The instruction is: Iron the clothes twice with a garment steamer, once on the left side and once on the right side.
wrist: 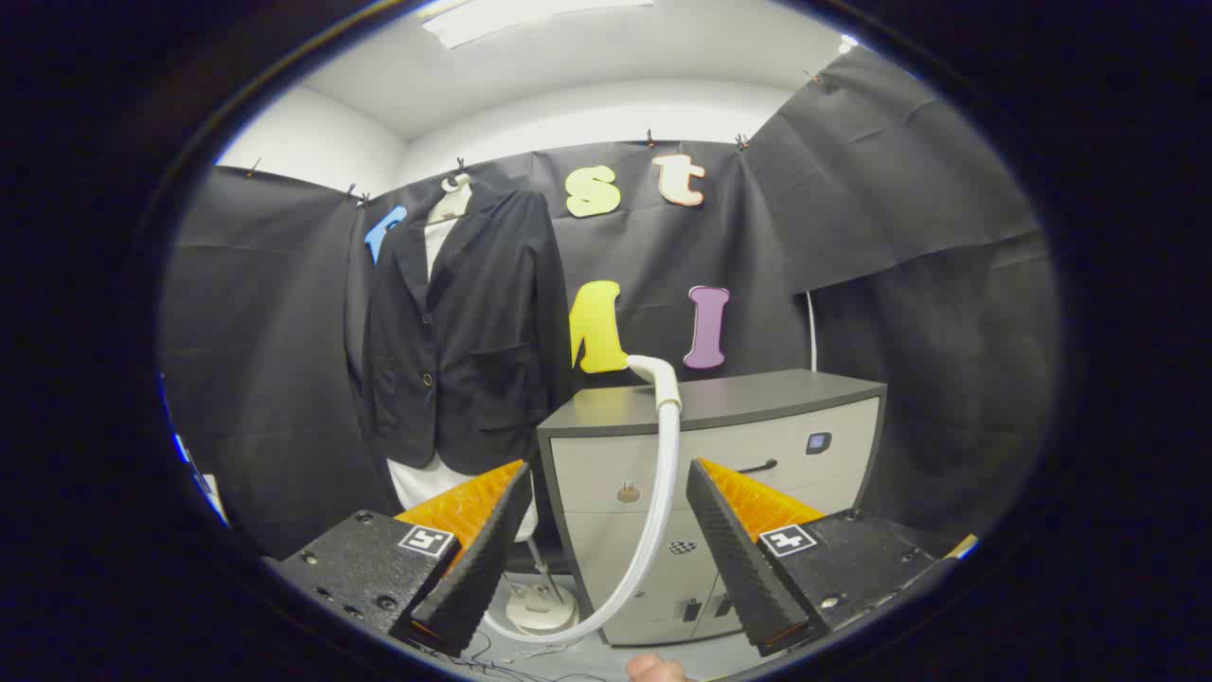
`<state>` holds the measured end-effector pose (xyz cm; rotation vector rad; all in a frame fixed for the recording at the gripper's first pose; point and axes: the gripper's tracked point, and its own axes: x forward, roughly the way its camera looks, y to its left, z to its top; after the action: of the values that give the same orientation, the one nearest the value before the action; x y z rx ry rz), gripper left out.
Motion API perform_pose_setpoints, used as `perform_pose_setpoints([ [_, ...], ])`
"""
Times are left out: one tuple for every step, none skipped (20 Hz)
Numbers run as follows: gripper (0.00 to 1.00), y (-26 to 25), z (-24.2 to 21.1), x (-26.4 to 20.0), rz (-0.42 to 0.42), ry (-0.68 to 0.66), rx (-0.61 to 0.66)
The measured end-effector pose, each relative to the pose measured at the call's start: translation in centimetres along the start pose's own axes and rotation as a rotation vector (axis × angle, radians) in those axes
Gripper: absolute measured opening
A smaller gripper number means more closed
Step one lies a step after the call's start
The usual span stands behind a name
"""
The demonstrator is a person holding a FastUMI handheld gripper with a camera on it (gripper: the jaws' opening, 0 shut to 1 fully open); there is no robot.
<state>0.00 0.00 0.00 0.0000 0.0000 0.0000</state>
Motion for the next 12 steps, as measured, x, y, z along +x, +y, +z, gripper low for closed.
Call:
perform_pose_setpoints([
  [1.00,-0.2,0.1,0.0,0.001,0.001,0.001],
  [1.00,-0.3,0.1,0.0,0.004,0.005,0.002],
  [1.00,-0.4,-0.1,0.0,0.006,0.014,0.003],
  [1.00,-0.6,-0.1,0.0,0.008,0.017,0.003],
  [1.00,-0.8,-0.1,-0.2,0.006,0.020,0.004],
  [1.00,-1.1,0.0,-0.3,0.002,0.020,0.008],
  [1.00,-1.3,0.1,-0.5,-0.004,0.022,0.012],
  [1.00,-1.5,0.2,-0.6,-0.006,0.024,0.017],
  [1.00,-1.7,0.2,-0.8,-0.007,0.027,0.018],
  [1.00,-1.9,0.3,-0.9,-0.006,0.024,0.017],
  [1.00,-2.1,0.4,-1.1,-0.012,0.021,0.016],
  [1.00,-2.4,0.3,-1.2,-0.018,0.025,0.016],
])
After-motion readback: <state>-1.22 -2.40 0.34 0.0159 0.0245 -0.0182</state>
